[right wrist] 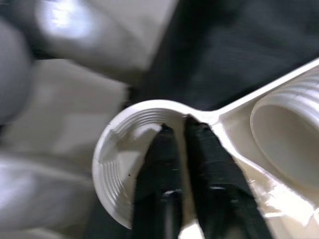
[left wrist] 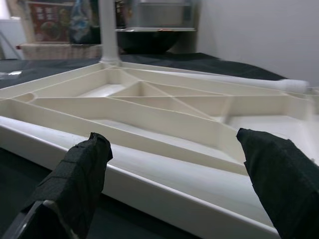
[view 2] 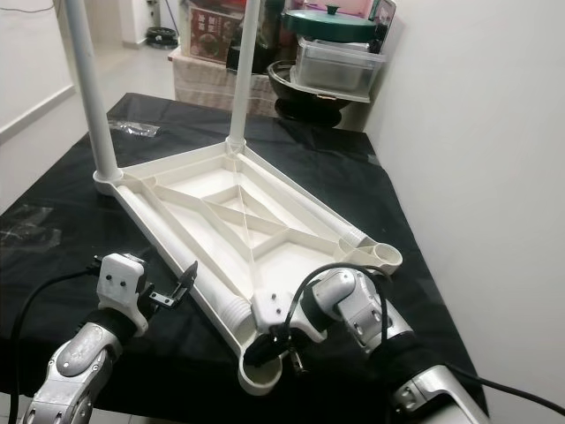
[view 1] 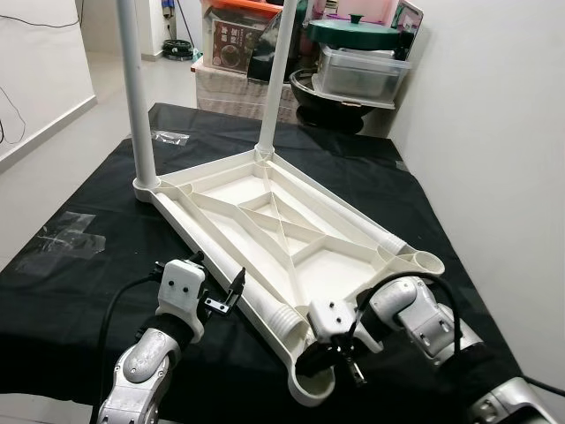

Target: Building children table

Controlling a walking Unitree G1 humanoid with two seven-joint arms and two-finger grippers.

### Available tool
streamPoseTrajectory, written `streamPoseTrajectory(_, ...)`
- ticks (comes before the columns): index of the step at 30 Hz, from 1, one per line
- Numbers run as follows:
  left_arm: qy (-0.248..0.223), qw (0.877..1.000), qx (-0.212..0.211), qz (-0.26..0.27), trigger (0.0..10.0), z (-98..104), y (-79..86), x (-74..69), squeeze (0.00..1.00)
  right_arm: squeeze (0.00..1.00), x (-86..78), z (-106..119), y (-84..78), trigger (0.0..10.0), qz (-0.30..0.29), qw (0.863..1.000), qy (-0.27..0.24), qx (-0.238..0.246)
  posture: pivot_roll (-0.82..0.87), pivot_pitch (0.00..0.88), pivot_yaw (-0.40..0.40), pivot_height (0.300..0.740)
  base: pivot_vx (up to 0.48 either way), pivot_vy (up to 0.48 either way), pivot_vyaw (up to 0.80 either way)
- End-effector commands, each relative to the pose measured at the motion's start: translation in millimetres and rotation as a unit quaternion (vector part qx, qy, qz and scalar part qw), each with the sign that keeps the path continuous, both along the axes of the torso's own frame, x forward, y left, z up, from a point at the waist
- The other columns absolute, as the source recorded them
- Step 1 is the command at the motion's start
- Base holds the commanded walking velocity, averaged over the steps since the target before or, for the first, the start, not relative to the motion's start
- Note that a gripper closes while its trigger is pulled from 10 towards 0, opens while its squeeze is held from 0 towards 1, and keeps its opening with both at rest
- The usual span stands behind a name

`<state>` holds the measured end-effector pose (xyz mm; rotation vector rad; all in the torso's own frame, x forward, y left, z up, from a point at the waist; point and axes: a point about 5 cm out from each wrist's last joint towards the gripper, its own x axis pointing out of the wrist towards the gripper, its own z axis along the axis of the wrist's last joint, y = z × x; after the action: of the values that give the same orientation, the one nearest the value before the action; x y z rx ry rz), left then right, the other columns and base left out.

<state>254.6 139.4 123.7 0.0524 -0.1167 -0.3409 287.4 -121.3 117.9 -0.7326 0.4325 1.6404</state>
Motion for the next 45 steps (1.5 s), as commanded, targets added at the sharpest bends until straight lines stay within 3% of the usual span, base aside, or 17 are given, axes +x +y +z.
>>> streamPoseTrajectory(1,0.005,1.000,0.000,-0.005,10.0,-3,-2.8,-0.4,0.00,0.75,10.5,5,-9.9,10.0,-0.064,0.997,-0.032,-0.001,0.06,0.000,-0.147,0.740,0.000,0.000,0.00)
streamPoseTrajectory(2,0.004,1.000,0.000,-0.005,10.0,-3,-2.9,0.2,0.00,1.00,15.6,21,-9.4,10.0,-0.081,0.996,-0.028,0.028,0.06,0.000,-0.147,0.740,0.000,0.000,0.00)
streamPoseTrajectory(3,0.004,1.000,0.000,-0.005,10.0,-3,-3.0,0.8,0.00,1.00,17.1,39,-8.4,10.0,-0.092,0.994,-0.011,0.060,0.06,0.000,-0.147,0.740,0.000,0.000,0.00)
streamPoseTrajectory(5,0.004,1.000,0.000,-0.006,10.0,-3,-3.2,0.9,0.00,1.00,17.9,46,-8.4,10.0,-0.091,0.993,-0.006,0.072,0.06,0.000,-0.147,0.740,0.000,0.000,0.00)
streamPoseTrajectory(7,0.003,1.000,-0.002,-0.009,10.0,-2,-5.3,1.1,0.00,1.00,25.7,81,-16.0,10.0,-0.083,0.990,0.004,0.116,0.05,0.000,-0.142,0.740,0.000,0.000,0.00)
streamPoseTrajectory(12,0.004,1.000,-0.003,-0.009,10.0,-3,-5.1,1.4,0.00,1.00,34.5,107,-26.3,10.0,-0.085,0.987,-0.007,0.134,0.05,0.000,-0.141,0.740,0.000,0.000,0.00)
streamPoseTrajectory(16,0.004,1.000,-0.003,-0.010,10.0,-3,-5.4,1.3,0.00,1.00,38.2,110,-32.0,10.0,-0.084,0.989,-0.025,0.123,0.05,0.000,-0.141,0.740,0.000,0.000,0.00)
streamPoseTrajectory(17,0.004,1.000,-0.003,-0.011,10.0,-3,-6.0,1.4,0.00,1.00,42.5,108,-38.9,10.0,-0.088,0.990,-0.048,0.096,0.05,0.000,-0.140,0.740,0.000,0.000,0.00)
streamPoseTrajectory(18,0.004,1.000,-0.003,-0.011,10.0,-3,-6.2,1.4,0.00,1.00,50.2,98,-49.6,10.0,-0.105,0.990,-0.092,0.037,0.06,0.000,-0.142,0.740,0.000,0.000,0.00)
streamPoseTrajectory(19,0.004,1.000,-0.003,-0.011,10.0,-3,-6.2,1.4,0.00,1.00,50.2,98,-49.6,10.0,-0.105,0.990,-0.092,0.037,0.06,0.000,-0.142,0.740,0.000,0.000,0.00)
streamPoseTrajectory(21,0.003,1.000,-0.003,-0.011,10.0,-3,-5.8,1.4,0.00,1.00,59.3,82,-63.3,10.0,-0.134,0.980,-0.142,-0.047,0.06,0.000,-0.142,0.740,0.000,0.000,0.00)
streamPoseTrajectory(24,0.003,1.000,-0.003,-0.011,10.0,-2,-4.7,1.1,0.00,1.00,65.7,69,-70.1,10.0,-0.177,0.970,-0.146,-0.084,0.06,0.000,-0.143,0.740,0.000,0.000,0.00)
streamPoseTrajectory(28,0.002,1.000,-0.004,-0.011,10.0,-2,-4.1,0.1,0.00,1.00,62.9,58,-80.7,10.0,-0.162,0.968,-0.141,-0.130,0.07,0.000,-0.149,0.740,0.000,0.000,0.00)
streamPoseTrajectory(30,0.003,1.000,-0.003,-0.011,10.0,-2,-2.3,-1.1,0.00,1.00,55.1,56,-88.1,10.0,-0.133,0.977,-0.102,-0.135,0.08,0.000,-0.153,0.740,0.000,0.000,0.00)
streamPoseTrajectory(33,0.003,1.000,-0.002,-0.008,10.0,-2,-0.3,-1.8,0.00,1.00,52.7,59,-91.6,10.0,-0.116,0.981,-0.082,-0.131,0.08,0.000,-0.153,0.740,0.000,0.000,0.00)
streamPoseTrajectory(42,0.004,1.000,-0.005,-0.012,10.0,-3,-3.5,-0.7,0.00,1.00,65.7,87,-91.3,10.0,-0.111,0.984,-0.098,-0.098,0.07,0.000,-0.145,0.740,0.000,0.000,0.00)
streamPoseTrajectory(45,0.003,1.000,-0.005,-0.014,10.0,-2,-4.4,0.4,0.00,1.00,64.3,69,-95.7,10.0,-0.095,0.975,-0.124,-0.158,0.07,0.000,-0.145,0.740,0.000,0.000,0.00)
